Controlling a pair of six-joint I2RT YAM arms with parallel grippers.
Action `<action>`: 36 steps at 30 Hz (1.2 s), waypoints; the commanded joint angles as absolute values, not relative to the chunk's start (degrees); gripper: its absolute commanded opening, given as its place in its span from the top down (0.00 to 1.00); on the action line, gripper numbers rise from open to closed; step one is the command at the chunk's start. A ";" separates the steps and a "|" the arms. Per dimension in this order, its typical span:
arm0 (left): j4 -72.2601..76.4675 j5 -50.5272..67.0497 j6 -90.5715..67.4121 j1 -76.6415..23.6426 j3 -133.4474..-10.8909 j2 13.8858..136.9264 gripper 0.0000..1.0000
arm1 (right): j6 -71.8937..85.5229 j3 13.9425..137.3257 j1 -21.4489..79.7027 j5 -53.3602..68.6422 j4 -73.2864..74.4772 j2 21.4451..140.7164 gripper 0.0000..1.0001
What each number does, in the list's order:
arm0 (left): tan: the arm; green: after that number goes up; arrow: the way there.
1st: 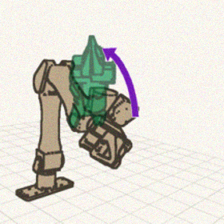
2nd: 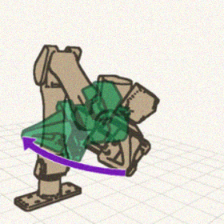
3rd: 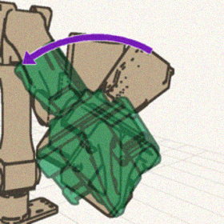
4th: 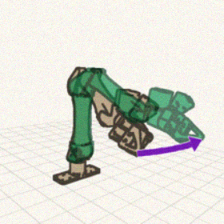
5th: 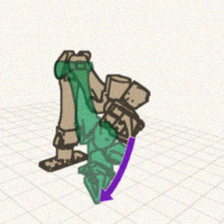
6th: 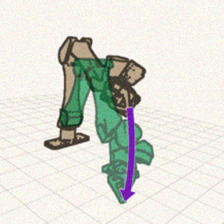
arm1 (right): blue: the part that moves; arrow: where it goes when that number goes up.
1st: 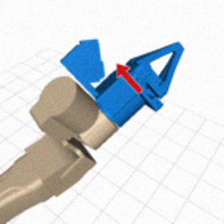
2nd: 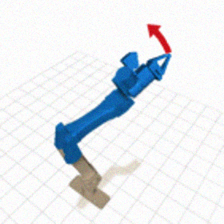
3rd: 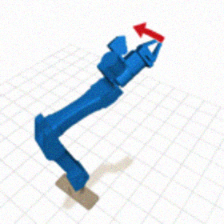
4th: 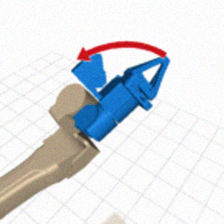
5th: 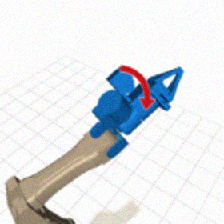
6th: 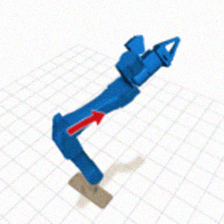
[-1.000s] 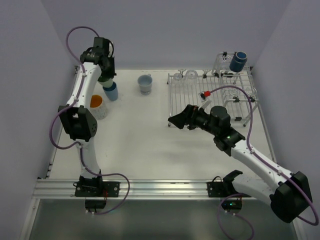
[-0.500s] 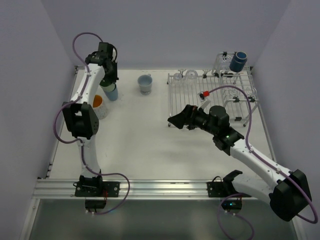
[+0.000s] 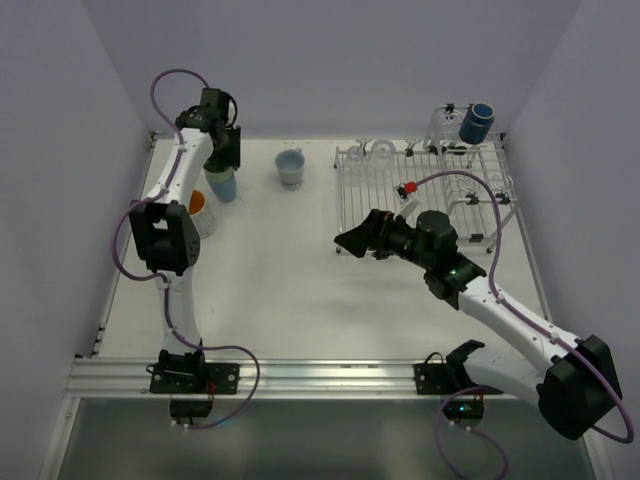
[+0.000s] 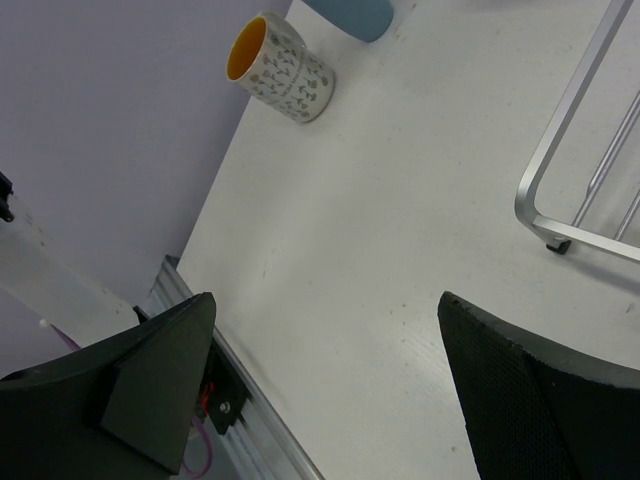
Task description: Unload the cups from the dish rack
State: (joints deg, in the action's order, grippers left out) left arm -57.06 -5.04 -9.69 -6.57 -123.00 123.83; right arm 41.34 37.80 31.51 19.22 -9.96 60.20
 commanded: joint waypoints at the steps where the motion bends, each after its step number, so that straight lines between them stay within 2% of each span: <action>1: -54.84 -5.80 -8.70 -6.94 -124.63 124.01 0.54 | 41.22 39.90 31.90 20.22 -11.87 60.91 0.04; 5: -53.88 -5.45 -9.40 -6.94 -125.86 123.14 0.39 | 41.22 40.78 31.82 18.55 -11.43 60.65 0.04; 6: -53.53 -5.28 -9.58 -6.94 -126.12 122.61 0.31 | 41.22 41.13 31.90 18.28 -11.43 60.64 0.04; 12: -48.36 -3.35 -11.60 -6.94 -125.52 115.06 0.01 | 36.92 46.05 31.90 11.53 -5.90 60.56 0.04; 19: -34.21 3.60 -14.58 -6.94 -115.87 100.13 0.00 | 29.81 54.03 31.90 -2.26 1.56 63.01 0.03; 24: -23.23 9.99 -17.92 -6.94 -104.35 83.52 0.00 | 24.71 60.28 31.82 -13.95 4.39 71.09 0.03; 31: -9.42 28.64 -25.65 -7.47 -64.99 53.85 0.00 | 19.25 75.91 31.73 -28.55 7.82 87.87 0.01; 33: -5.63 33.98 -26.36 -7.91 -54.03 48.72 0.00 | 19.07 78.91 31.64 -31.72 7.91 93.39 0.01; 36: -5.19 38.74 -25.40 -8.17 -46.52 40.97 0.00 | 19.86 86.12 30.85 -33.30 9.84 98.77 0.01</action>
State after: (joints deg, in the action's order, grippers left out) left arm -10.07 28.88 -23.62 -7.73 -53.10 43.83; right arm 21.19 79.96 31.44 -26.35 7.88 95.64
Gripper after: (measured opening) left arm 0.997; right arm 0.989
